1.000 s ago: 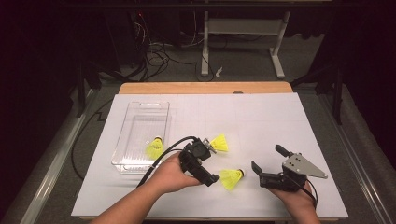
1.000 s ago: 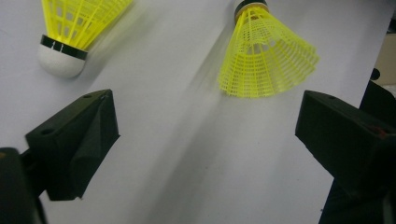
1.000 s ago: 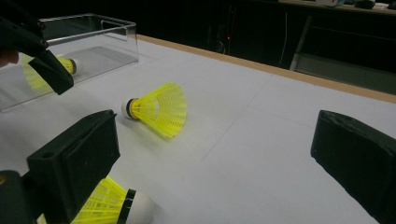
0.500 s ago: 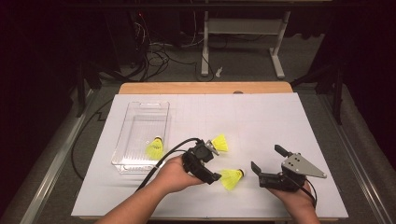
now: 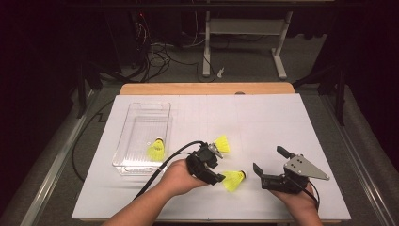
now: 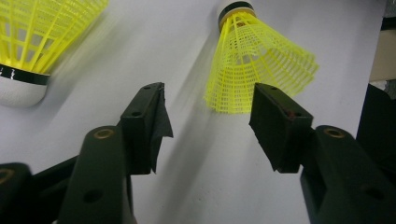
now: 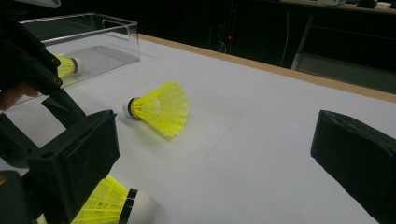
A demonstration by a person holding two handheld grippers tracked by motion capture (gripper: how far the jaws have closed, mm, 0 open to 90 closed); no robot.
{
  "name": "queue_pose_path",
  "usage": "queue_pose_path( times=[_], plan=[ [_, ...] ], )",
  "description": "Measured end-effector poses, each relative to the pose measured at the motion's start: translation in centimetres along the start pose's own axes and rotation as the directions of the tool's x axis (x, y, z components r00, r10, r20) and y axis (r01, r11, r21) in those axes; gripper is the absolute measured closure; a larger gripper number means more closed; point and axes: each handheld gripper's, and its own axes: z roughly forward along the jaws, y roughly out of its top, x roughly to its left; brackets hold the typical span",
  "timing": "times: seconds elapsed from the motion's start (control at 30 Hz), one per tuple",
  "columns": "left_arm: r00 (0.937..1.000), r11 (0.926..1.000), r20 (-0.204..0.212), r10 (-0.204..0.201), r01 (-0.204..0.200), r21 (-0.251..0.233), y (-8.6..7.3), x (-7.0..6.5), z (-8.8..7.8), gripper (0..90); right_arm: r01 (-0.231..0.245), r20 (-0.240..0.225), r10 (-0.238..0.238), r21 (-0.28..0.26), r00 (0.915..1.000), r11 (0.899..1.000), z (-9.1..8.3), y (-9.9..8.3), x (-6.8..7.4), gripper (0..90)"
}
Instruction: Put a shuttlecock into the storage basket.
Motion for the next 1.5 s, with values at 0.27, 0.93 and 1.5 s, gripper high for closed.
queue_pose_path(
  times=[0.27, 0.93, 1.5],
  plan=[
    [0.9999, 0.9999, -0.010, 0.008, -0.008, 0.014, 0.1, 0.0, 0.5, 50.8, 0.006, 0.001, -0.006, -0.005, 1.0000, 1.000, -0.1, 0.1, 0.1, 1.6],
    [0.9997, 0.9997, 0.019, 0.013, -0.013, -0.021, 1.1, -0.4, 1.6, 66.8, 0.003, -0.002, -0.003, -0.003, 1.0000, 1.000, -0.1, 0.0, 0.1, 1.6],
    [0.9996, 0.9996, 0.007, 0.028, -0.027, -0.009, 1.5, -0.8, 2.2, 80.9, 0.002, -0.003, -0.002, -0.001, 1.0000, 1.000, -0.2, 0.0, -0.1, 2.0]
  ],
)
